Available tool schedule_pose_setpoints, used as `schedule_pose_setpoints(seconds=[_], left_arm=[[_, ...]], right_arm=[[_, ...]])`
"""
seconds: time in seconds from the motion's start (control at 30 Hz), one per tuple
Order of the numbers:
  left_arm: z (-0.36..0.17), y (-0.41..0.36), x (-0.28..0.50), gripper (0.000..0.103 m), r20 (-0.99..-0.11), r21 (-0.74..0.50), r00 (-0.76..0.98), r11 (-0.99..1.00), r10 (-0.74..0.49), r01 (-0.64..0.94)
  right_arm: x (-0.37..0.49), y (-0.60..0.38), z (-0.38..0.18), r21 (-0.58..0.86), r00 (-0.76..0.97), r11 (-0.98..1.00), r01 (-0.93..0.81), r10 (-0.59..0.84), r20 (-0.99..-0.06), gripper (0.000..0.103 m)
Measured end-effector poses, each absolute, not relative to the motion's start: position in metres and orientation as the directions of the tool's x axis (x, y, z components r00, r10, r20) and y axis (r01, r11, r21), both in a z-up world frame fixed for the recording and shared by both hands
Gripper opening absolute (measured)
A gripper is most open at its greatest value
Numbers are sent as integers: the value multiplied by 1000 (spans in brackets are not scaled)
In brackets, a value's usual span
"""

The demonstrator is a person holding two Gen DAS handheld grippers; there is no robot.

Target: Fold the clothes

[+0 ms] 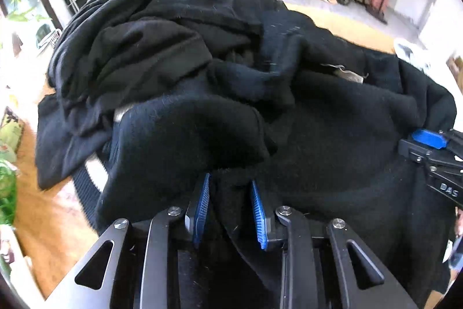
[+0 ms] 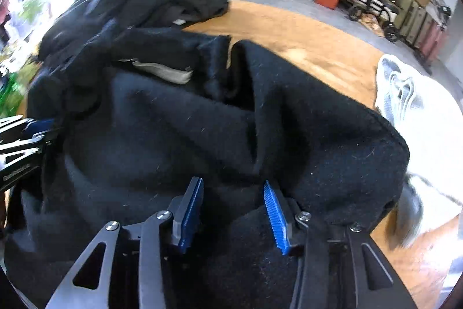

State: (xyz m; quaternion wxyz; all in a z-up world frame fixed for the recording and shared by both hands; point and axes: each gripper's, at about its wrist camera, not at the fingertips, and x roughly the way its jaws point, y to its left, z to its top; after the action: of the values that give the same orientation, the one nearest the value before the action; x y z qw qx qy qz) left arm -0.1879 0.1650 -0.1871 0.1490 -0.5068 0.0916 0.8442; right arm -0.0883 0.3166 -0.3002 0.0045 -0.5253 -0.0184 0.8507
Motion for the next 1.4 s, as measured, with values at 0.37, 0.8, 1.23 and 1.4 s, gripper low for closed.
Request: schedule_pose_setpoints(seconds=[0.37,0.8,1.23,1.4], left_arm=[[-189,186,-256,32,-885,-20,-449,-973,124,-230],[-160,147,-182,42,-865,-256,-380,-939,328,-228],[-181,179,-57,51,-921,19,-359,-904,150,-428],[-188,160,-46,52,-907,-16,-377,-911,186,-412]], right_arm=[[-196,347,-300,-31,-437,-989,-143,92,-895,49],[-71,328,-240,45,-591,-998,-47,-8,-806,62],[52,318,-272,53,-461,-992,115,-100,-882,56],[56,329,-281,75,-428,-992,98,-110,-897,69]])
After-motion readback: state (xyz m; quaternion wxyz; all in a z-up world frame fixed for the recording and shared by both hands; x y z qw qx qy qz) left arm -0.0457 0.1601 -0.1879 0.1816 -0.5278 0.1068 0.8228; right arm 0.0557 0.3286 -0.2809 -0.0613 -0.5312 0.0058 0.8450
